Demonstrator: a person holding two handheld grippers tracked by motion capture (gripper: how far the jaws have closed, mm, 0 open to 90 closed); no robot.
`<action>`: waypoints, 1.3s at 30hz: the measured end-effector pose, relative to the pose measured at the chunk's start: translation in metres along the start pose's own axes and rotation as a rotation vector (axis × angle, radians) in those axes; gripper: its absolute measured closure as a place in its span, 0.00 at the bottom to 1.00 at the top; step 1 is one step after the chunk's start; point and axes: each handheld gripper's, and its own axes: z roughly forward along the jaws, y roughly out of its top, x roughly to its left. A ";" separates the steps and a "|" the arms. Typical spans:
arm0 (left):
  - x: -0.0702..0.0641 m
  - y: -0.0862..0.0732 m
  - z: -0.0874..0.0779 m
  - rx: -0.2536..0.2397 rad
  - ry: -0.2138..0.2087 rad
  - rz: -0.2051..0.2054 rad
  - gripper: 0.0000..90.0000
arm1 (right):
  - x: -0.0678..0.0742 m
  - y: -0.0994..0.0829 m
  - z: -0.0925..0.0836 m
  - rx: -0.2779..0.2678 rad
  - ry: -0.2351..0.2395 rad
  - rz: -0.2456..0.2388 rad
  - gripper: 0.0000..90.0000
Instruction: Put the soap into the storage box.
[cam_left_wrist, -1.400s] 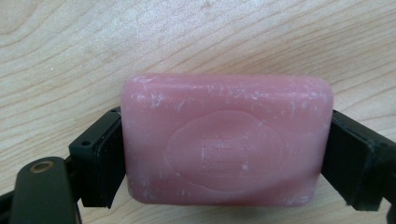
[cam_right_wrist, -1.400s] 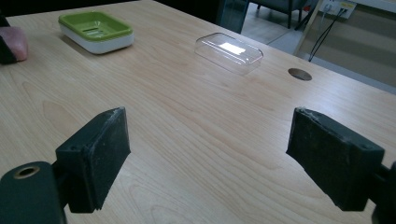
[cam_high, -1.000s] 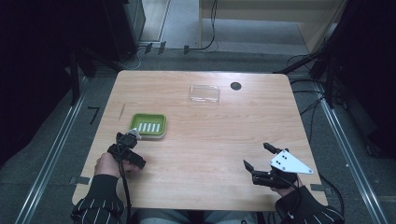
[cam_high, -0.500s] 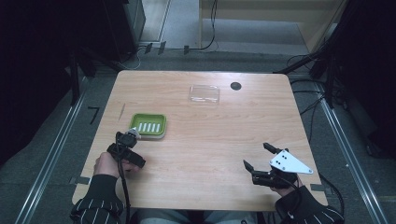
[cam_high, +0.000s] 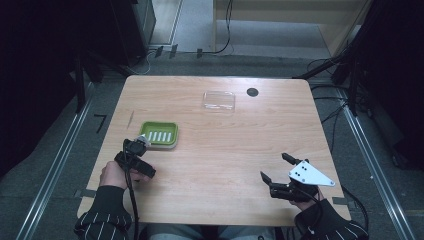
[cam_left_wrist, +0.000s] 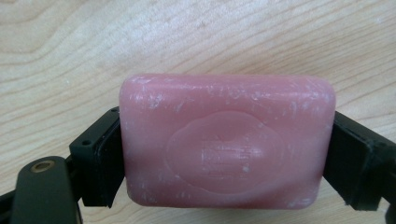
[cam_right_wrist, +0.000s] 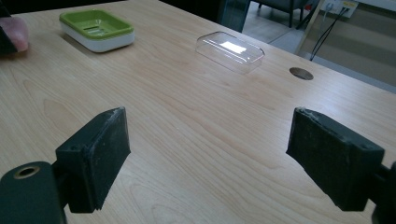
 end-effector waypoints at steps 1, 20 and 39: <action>0.000 0.002 -0.001 -0.001 0.002 0.000 0.15 | 0.000 0.000 0.000 -0.003 -0.001 0.001 0.15; 0.001 0.018 -0.007 -0.011 0.000 0.022 0.15 | 0.000 0.000 0.001 0.002 0.001 -0.002 0.15; 0.002 0.028 -0.017 0.013 -0.004 0.053 0.15 | 0.000 0.000 0.001 0.004 0.003 -0.007 0.15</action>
